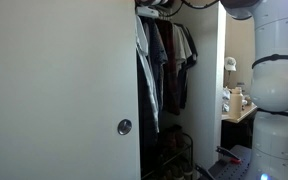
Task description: Take the clothes hanger and place it to the left on the rail
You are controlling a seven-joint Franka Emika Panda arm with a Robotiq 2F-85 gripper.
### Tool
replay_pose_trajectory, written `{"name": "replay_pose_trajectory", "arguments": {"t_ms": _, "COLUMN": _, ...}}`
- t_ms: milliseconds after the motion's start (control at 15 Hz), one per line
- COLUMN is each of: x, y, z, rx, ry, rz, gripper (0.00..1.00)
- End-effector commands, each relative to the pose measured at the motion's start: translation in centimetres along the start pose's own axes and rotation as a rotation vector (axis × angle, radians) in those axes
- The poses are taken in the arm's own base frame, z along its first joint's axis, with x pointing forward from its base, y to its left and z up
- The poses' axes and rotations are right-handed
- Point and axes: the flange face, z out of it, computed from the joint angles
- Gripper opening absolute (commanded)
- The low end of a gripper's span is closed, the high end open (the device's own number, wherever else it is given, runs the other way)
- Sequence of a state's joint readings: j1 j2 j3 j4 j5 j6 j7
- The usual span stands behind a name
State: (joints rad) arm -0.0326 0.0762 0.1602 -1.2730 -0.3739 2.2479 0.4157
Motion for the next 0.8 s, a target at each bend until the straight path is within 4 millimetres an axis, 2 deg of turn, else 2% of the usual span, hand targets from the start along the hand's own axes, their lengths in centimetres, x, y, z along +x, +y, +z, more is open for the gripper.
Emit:
{"name": "replay_pose_trajectory", "arguments": {"t_ms": 0, "x": -0.82, "y": -0.73, "z": 1.19, "rx": -0.007, "ry": -0.051, "rz": -0.024, "gripper": 0.03}}
{"name": "replay_pose_trajectory", "arguments": {"t_ms": 733, "x": -1.73, "y": -0.67, "z": 1.21, "rx": -0.018, "ry": -0.113, "rz": -0.021, "gripper": 0.05}}
